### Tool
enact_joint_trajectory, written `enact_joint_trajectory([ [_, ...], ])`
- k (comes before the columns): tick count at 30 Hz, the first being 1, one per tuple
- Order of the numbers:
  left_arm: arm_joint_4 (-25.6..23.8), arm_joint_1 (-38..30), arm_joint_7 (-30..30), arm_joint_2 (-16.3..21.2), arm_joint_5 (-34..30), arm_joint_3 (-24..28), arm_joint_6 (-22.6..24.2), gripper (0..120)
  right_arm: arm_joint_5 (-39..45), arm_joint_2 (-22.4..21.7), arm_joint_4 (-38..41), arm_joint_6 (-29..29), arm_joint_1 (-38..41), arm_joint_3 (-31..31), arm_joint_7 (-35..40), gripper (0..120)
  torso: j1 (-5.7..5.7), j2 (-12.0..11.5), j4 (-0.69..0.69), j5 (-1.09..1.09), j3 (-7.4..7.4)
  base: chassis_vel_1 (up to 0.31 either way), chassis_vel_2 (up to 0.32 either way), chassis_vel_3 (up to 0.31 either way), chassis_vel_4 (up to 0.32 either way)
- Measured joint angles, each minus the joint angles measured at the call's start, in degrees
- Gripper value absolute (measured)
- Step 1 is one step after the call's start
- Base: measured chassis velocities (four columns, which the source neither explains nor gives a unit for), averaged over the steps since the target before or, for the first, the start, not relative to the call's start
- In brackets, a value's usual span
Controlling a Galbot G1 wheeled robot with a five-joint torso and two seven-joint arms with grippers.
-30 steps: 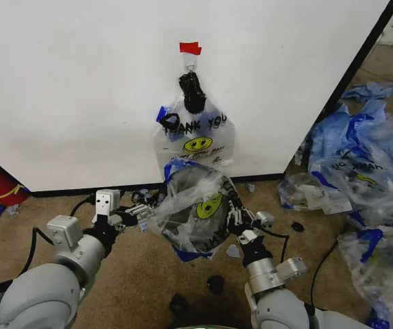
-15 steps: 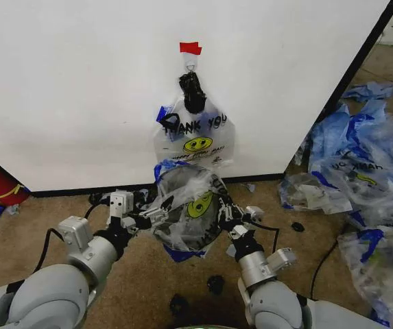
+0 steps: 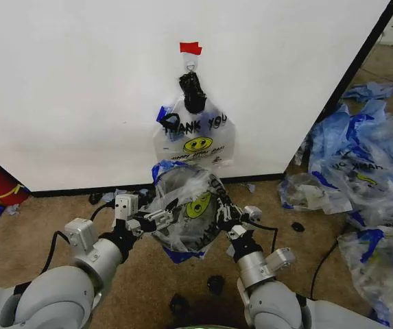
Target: Pick up the garbage bag from the wall and place it over the trash bin.
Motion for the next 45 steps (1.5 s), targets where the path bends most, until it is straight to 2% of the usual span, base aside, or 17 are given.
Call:
enact_joint_trajectory([
  [4, 0.00, 0.09, -0.07, -0.57, -0.10, 0.12, -0.09, 74, -0.12, 0.19, 0.00, 0.00, -0.12, 0.02, 0.04, 1, 0.00, 0.00, 0.00, 0.01, 0.00, 0.000, 0.000, 0.000, 0.000],
  [7, 0.00, 0.15, -0.12, -1.35, -0.27, 0.34, -0.15, 59, -0.24, 0.24, 0.01, 0.00, -0.22, 0.05, 0.11, 1, 0.00, 0.00, 0.00, 0.00, 0.00, 0.000, 0.000, 0.000, 0.000],
  [11, 0.00, 0.19, -0.15, -1.82, -0.44, 0.49, -0.20, 51, -0.28, 0.17, 0.08, 0.00, -0.34, 0.11, 0.13, 1, 0.00, 0.00, 0.00, 0.00, 0.00, 0.000, 0.000, 0.000, 0.000],
  [13, 0.00, 0.20, -0.19, -2.19, -0.45, 0.56, -0.31, 38, -0.47, -0.04, 0.15, 0.02, -0.58, 0.24, 0.13, 1, 0.00, 0.00, 0.00, 0.00, 0.00, 0.000, 0.000, 0.000, 0.000],
  [17, 0.00, 0.20, -0.20, -2.05, -0.44, 0.58, -0.52, 28, -0.56, -0.13, 0.27, 0.06, -0.77, 0.36, 0.13, 1, 0.00, 0.00, 0.00, 0.00, 0.00, 0.000, 0.000, 0.000, 0.000],
  [19, 0.01, 0.26, -0.19, -1.79, -0.27, 0.59, -0.80, 16, -0.69, -0.09, 0.39, 0.13, -0.92, 0.37, 0.10, 1, 0.00, 0.00, 0.01, 0.01, 0.00, 0.000, 0.000, 0.000, 0.000],
  [21, 0.01, 0.35, -0.20, -1.73, -0.13, 0.60, -0.95, 12, -0.75, 0.01, 0.60, 0.16, -1.00, 0.34, 0.09, 1, 0.00, 0.00, 0.00, 0.00, 0.00, 0.000, 0.000, 0.000, 0.000],
  [35, 0.01, 0.41, -0.40, -0.96, 0.49, 0.31, -1.43, 12, -1.37, -0.83, 2.00, 0.40, -1.88, 0.48, -0.02, 1, 0.00, 0.00, 0.00, 0.00, 0.00, 0.000, 0.000, 0.000, 0.000],
  [45, 0.01, -0.20, -1.99, 3.32, 2.78, -0.49, -1.30, 12, -1.94, -1.81, 2.81, 1.08, -2.90, 0.51, -0.55, 1, 0.00, 0.00, 0.01, 0.00, 0.00, 0.000, 0.000, 0.000, 0.000],
])
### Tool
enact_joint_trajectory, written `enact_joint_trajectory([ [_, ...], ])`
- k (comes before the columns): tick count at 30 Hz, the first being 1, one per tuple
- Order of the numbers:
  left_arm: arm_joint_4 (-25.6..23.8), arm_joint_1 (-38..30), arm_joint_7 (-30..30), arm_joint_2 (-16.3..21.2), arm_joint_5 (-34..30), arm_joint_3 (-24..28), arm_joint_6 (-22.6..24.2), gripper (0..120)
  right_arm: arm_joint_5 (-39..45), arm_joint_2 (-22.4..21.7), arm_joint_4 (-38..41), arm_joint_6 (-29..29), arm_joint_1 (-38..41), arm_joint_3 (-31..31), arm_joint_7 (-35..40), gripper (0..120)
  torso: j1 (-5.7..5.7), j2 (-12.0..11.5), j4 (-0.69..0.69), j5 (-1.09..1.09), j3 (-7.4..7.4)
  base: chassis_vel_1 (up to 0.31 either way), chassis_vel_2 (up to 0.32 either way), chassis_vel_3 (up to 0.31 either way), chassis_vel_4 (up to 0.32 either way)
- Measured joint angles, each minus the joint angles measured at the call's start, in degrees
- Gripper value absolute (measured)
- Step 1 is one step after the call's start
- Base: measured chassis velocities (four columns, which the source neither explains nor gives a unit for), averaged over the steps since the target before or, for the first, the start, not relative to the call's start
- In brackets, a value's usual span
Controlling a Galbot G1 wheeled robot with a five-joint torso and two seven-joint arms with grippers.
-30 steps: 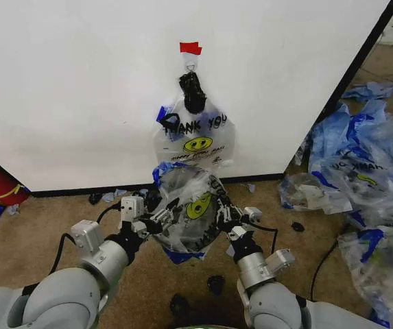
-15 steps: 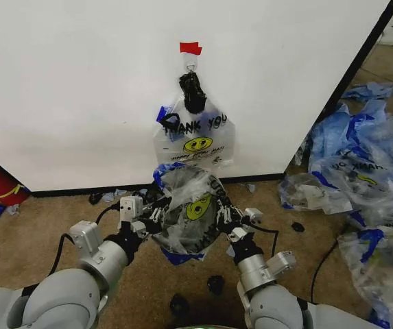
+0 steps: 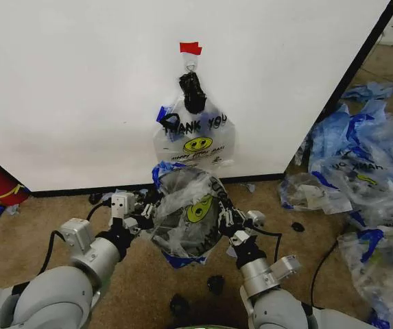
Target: Pick up the garbage bag from the wall and place it over the trash bin.
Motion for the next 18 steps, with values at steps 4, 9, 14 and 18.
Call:
enact_joint_trajectory([
  [4, 0.00, -0.11, -0.93, 1.83, 0.37, -0.30, 0.26, 12, -0.31, -0.47, 0.03, 0.39, -0.40, 0.00, -0.41, 1, 0.00, 0.00, 0.00, 0.01, 0.00, 0.000, 0.000, 0.000, 0.000],
  [9, 0.00, -0.14, -1.40, 2.17, 0.03, -0.43, 0.35, 12, -0.52, -0.46, -0.03, 0.47, -0.17, 0.09, -0.39, 1, 0.00, 0.00, 0.00, 0.00, 0.00, 0.000, 0.000, 0.000, 0.000],
  [14, 0.00, -0.53, -1.26, 1.80, -1.96, -0.80, 0.37, 20, -0.82, -0.44, -0.30, 0.01, 0.00, 0.28, 0.28, 1, 0.00, 0.00, 0.00, 0.00, 0.00, 0.000, 0.000, 0.000, 0.000],
  [18, 0.00, -0.87, -0.41, 1.10, -4.06, -0.95, 0.41, 34, -0.83, -0.30, -0.51, -0.18, 0.34, 0.30, 0.51, 1, 0.00, 0.00, 0.00, 0.01, 0.00, 0.000, 0.000, 0.000, 0.000],
])
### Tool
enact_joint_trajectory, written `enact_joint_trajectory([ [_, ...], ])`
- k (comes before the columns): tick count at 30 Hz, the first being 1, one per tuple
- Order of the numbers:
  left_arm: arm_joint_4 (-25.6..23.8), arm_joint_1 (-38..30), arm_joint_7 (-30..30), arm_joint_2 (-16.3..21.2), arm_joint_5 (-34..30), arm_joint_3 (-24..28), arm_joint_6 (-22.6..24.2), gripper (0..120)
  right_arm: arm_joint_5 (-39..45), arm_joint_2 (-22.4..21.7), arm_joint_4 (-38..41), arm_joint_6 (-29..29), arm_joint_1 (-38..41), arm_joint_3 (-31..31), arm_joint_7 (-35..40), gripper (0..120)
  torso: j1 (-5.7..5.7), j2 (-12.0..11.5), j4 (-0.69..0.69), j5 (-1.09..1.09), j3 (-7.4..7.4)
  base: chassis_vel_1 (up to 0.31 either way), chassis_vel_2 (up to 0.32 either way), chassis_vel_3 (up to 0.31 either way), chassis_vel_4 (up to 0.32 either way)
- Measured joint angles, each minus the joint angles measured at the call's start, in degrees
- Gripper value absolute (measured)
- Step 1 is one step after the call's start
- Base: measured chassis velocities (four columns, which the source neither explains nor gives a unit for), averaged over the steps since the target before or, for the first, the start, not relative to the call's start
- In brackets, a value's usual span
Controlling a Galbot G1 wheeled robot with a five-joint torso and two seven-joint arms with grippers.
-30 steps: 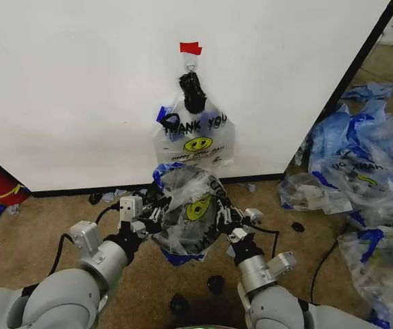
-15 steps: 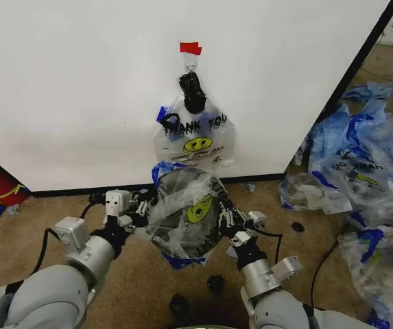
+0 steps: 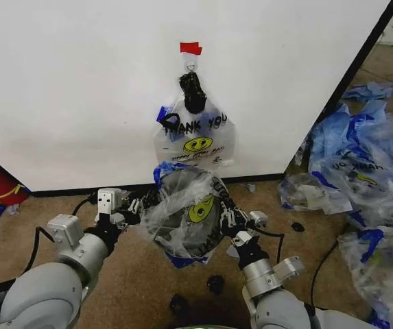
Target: Pick up the garbage bag from the wall and place it over the trash bin.
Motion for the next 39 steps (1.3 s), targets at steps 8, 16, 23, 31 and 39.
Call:
enact_joint_trajectory([
  [8, 0.00, 0.15, 1.28, -1.91, -1.68, 0.05, -0.14, 63, 0.59, 0.15, -0.03, -0.41, 0.88, 0.00, 0.26, 1, 0.00, 0.00, 0.00, 0.00, 0.00, 0.000, 0.000, 0.000, 0.000],
  [16, 0.00, -0.10, 1.41, -2.67, -1.72, 0.21, -0.17, 91, 0.85, 0.39, -1.06, -0.55, 1.50, -0.04, 0.23, 1, 0.00, 0.00, 0.00, 0.00, 0.00, 0.000, 0.000, 0.000, 0.000],
  [23, 0.00, -0.30, 1.55, -1.00, -1.10, 0.16, -0.82, 99, 0.82, 0.89, -1.76, -0.55, 1.70, -0.18, 0.15, 1, 0.00, 0.00, 0.01, 0.00, 0.00, 0.000, 0.000, 0.000, 0.000],
  [31, 0.00, -0.53, 1.56, -1.62, -2.37, 0.09, -0.77, 98, 0.89, 1.11, -2.33, -0.55, 2.33, -0.19, 0.04, 1, 0.00, 0.00, 0.00, -0.01, 0.00, 0.000, 0.000, 0.000, 0.000],
  [39, 0.00, -0.77, 4.51, -4.29, -5.17, 0.03, -2.03, 96, 2.79, 1.47, -1.25, -0.47, 3.13, -0.44, -0.82, 1, 0.00, 0.00, 0.00, 0.00, 0.00, 0.000, 0.000, 0.000, 0.000],
])
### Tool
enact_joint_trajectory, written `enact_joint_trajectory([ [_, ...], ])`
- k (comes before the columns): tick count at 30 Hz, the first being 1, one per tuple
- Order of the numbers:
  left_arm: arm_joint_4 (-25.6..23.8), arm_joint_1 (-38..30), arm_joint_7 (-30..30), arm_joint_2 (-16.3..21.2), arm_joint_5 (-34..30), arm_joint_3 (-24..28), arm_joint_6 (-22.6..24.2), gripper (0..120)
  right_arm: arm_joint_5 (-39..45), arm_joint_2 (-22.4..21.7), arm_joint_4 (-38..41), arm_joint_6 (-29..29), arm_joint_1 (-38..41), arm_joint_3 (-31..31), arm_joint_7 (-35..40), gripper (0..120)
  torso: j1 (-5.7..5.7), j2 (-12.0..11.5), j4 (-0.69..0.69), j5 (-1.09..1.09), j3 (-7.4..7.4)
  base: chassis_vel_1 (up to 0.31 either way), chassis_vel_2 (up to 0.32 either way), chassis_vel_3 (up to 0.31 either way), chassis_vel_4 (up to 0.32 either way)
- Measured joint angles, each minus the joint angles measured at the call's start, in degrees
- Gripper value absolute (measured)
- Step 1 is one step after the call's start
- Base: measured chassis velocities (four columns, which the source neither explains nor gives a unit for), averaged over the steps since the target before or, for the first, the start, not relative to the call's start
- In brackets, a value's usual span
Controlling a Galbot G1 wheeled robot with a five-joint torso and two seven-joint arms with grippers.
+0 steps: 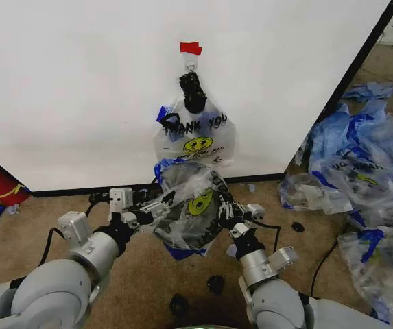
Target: Pick up the garbage bag from the wall and place it over the trash bin.
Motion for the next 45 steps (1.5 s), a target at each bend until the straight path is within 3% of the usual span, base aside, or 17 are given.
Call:
enact_joint_trajectory([
  [20, 0.00, 0.41, 0.21, -2.38, 0.43, 0.95, -0.50, 94, -0.27, -0.06, 1.08, -0.19, -0.77, 0.02, 0.06, 1, 0.00, 0.00, 0.01, 0.00, 0.00, 0.000, 0.000, 0.000, 0.000],
  [27, 0.00, 0.78, 0.16, -2.46, 1.17, 0.99, -0.71, 86, -0.39, 0.05, 1.01, -0.24, -0.83, 0.04, 0.14, 1, 0.00, 0.00, 0.01, 0.00, 0.00, 0.000, 0.000, 0.000, 0.000],
  [45, 0.00, 1.66, -0.13, -2.88, 1.72, 1.12, -0.87, 19, -1.35, -0.12, 1.33, 0.02, -1.90, 0.44, 0.22, 1, 0.00, 0.00, 0.01, 0.00, 0.00, 0.000, 0.000, 0.000, 0.000],
])
